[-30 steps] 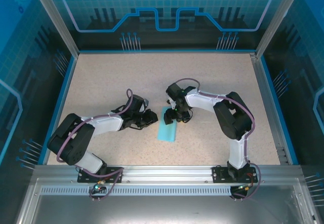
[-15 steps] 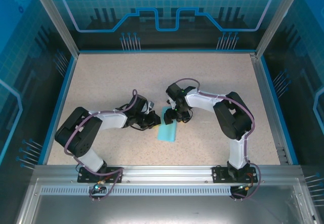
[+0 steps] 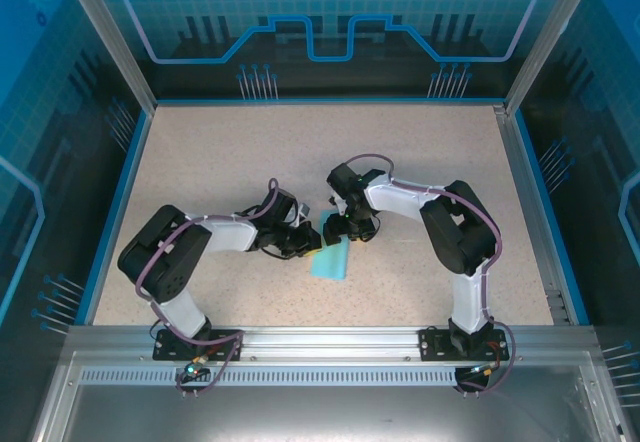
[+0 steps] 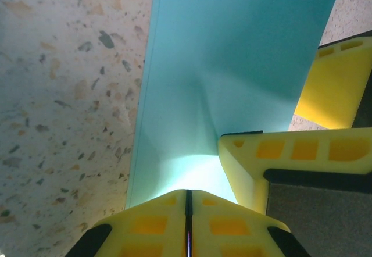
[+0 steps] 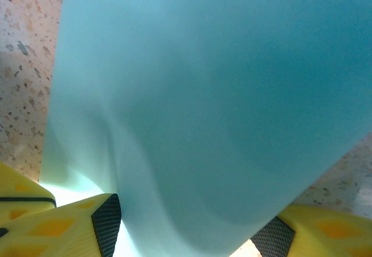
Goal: Fold a paper plane with a square sheet of paper (pick it up from the middle)
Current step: Hold the square sheet of paper at the center of the table.
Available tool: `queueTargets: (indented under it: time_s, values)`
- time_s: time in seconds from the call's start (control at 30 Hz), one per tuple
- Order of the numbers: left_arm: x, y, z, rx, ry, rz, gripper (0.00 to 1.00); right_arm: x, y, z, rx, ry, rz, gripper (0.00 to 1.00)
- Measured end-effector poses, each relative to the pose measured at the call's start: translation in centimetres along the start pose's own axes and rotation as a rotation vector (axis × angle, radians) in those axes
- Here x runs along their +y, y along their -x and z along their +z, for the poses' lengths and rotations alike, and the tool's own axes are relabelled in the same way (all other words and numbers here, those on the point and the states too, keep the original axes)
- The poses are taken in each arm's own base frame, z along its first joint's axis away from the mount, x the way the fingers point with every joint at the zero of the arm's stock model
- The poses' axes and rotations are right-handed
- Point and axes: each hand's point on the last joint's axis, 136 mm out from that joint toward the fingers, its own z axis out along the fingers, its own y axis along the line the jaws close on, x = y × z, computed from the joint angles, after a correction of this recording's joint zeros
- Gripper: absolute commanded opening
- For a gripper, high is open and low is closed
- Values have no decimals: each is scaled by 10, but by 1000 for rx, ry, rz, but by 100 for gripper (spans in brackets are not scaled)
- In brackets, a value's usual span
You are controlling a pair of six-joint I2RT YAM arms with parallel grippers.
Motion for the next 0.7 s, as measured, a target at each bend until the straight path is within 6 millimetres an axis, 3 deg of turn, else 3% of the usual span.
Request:
queueTargets:
  time_s: [0.7]
  values:
    - [9, 0, 6, 18, 39, -17, 6, 0, 1, 0, 2, -3, 21, 68]
